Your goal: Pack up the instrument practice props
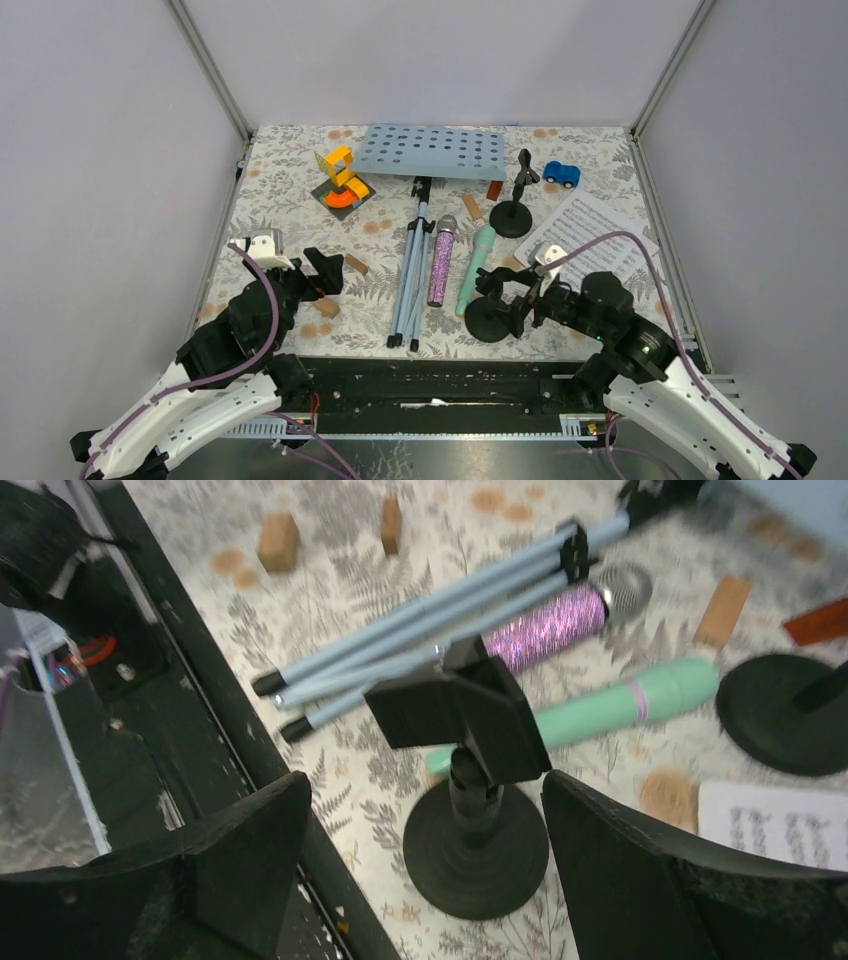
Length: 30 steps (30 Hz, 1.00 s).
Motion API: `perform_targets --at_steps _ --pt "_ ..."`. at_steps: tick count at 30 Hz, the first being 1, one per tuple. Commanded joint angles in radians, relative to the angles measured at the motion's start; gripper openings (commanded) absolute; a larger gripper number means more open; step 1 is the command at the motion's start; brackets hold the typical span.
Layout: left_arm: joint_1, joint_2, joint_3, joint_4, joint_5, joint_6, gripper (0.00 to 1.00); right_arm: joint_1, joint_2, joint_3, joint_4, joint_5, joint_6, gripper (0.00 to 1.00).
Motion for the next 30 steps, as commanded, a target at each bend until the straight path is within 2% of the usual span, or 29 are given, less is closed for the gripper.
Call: perform_targets --at_steps 1,6,8,11,15,22,28,30 --pt "0.003 0.004 -0.002 0.03 -0.002 0.006 0.99 0.001 0.059 -0.055 0.065 0.023 0.009 0.92" --pt "0.003 0.002 -0.003 0.03 -0.005 0.002 0.99 0.001 0.073 -0.182 0.237 0.052 0.009 0.85" --pt "0.002 0.004 -0.002 0.03 -0.005 0.002 0.99 0.001 0.066 -0.238 0.341 0.063 0.009 0.79" --pt "0.002 0.01 -0.002 0.03 -0.007 0.001 0.99 0.002 0.06 -0.308 0.482 0.071 0.052 0.66" --pt "0.002 0.013 -0.001 0.028 -0.009 0.002 0.99 0.001 0.073 -0.355 0.591 0.079 0.046 0.55" --pt "0.002 0.008 -0.002 0.026 -0.013 0.0 0.99 0.001 0.093 -0.389 0.649 0.1 0.033 0.34" --pt "0.003 0.016 -0.001 0.026 -0.013 -0.001 0.99 0.002 0.086 -0.386 0.643 0.113 0.031 0.02" --pt "0.003 0.017 -0.001 0.027 -0.013 -0.001 0.99 0.001 0.072 -0.363 0.629 0.128 0.036 0.0"
